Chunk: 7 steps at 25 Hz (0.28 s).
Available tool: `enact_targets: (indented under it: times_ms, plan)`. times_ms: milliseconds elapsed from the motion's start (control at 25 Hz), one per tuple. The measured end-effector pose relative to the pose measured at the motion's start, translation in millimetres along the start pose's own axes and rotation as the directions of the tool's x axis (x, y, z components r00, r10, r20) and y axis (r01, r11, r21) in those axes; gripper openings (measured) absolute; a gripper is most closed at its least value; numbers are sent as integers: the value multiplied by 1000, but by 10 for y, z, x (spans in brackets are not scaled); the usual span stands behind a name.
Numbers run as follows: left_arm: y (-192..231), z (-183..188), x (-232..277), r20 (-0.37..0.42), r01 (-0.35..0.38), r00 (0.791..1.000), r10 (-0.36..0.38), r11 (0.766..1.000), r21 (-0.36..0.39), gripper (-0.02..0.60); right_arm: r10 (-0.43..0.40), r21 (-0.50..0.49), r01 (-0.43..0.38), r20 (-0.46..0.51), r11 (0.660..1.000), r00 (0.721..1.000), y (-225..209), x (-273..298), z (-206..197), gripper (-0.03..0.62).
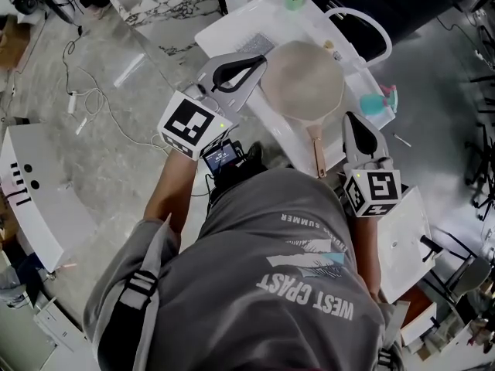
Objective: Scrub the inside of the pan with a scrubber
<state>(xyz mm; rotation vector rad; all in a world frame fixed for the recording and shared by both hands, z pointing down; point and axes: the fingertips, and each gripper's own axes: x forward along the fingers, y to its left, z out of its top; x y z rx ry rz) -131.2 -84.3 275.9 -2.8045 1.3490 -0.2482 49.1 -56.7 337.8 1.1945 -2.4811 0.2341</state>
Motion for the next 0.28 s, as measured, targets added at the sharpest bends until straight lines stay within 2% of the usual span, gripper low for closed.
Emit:
enact_targets:
  times_ms: [280]
  plan:
    - [7, -41, 4, -5, -3, 1000, 3, 1000, 0, 2, -2, 1, 2, -11, 1000, 1000, -2, 10, -32, -2]
